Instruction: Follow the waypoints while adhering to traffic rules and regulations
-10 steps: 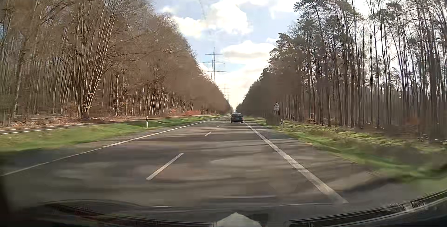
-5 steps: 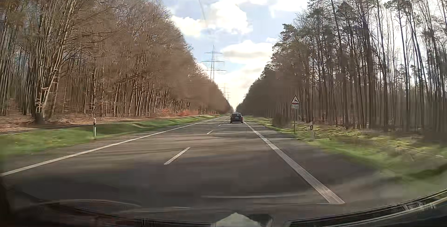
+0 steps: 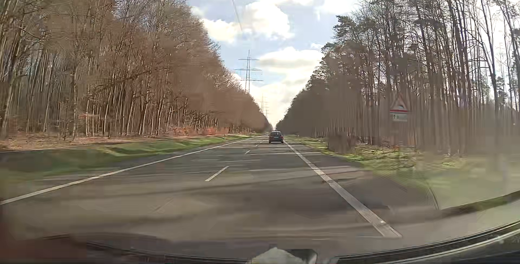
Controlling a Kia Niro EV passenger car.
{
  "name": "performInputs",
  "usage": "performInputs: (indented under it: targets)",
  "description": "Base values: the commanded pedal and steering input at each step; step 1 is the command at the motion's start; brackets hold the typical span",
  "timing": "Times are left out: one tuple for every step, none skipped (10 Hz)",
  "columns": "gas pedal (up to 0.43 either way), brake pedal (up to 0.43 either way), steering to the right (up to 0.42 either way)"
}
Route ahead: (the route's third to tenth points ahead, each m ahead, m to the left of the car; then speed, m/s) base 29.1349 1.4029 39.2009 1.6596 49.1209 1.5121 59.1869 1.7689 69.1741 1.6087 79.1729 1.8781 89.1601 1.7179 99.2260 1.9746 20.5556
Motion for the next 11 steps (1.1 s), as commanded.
performInputs:
  targets:
    - [0.197, 0.0, -0.002]
    - [0.197, 0.0, -0.002]
    - [0.197, 0.0, -0.001]
    - [0.197, 0.0, -0.001]
    - [0.197, 0.0, -0.001]
    - [0.197, 0.0, -0.001]
    - [0.197, 0.0, -0.001]
    - [0.197, 0.0, -0.001]
    - [0.197, 0.0, -0.001]
    - [0.197, 0.0, -0.001]
    - [0.197, 0.0, 0.0]
